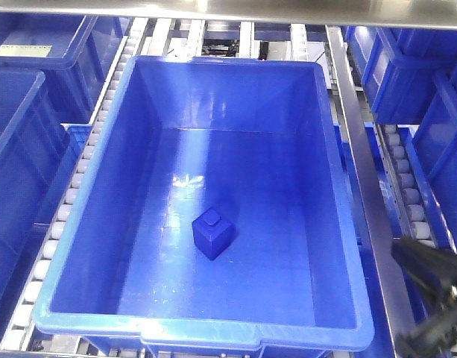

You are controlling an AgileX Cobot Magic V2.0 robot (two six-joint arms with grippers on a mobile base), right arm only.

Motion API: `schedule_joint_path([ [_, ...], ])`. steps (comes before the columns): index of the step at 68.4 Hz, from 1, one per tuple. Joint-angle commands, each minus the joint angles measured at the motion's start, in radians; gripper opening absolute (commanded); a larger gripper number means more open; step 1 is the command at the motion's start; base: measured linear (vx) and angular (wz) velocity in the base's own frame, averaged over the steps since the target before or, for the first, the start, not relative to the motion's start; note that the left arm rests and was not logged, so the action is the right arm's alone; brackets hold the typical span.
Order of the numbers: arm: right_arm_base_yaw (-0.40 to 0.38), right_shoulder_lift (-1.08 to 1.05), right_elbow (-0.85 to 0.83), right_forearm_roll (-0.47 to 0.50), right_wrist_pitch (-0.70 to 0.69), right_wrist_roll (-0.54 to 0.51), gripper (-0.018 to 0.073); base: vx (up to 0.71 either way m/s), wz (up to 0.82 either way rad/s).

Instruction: Pour parts from conveyor to right shelf

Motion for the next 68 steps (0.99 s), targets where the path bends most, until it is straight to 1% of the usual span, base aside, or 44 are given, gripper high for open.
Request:
schedule_joint_path([
  [1,-0.005,-0.033,0.002,-0.02,-0.073,-0.003,-0.0006,0.0,0.0],
  [22,-0.011,-0.239,0.118,-0.011,-0.073,-0.003,-0.0006,0.0,0.0],
  [26,-0.048,-0.278,0.142,-0.008,-0.073,-0.003,-0.0006,0.0,0.0],
  [30,-0.102,-0.311,0.162,-0.008,-0.073,-0.003,-0.0006,0.0,0.0],
  [36,-0.205,-0.366,0.189,-0.009,-0.072,-0.003,-0.0006,0.0,0.0],
  [44,-0.315,-0.449,0.218,-0.009,-0.067,-0.003,-0.0006,0.0,0.0],
  [51,-0.434,-0.517,0.235,-0.012,-0.067,-0.003,-0.0006,0.0,0.0],
  [56,-0.5,-0.558,0.245,-0.013,-0.056,-0.003,-0.0006,0.0,0.0],
  [60,-0.532,-0.559,0.263,-0.017,-0.067,-0.003,-0.0006,0.0,0.0],
  [63,-0.532,-0.559,0.282,-0.019,-0.067,-0.003,-0.0006,0.0,0.0],
  [68,-0.529,-0.559,0.28,-0.022,-0.011,-0.003,-0.0006,0.0,0.0],
])
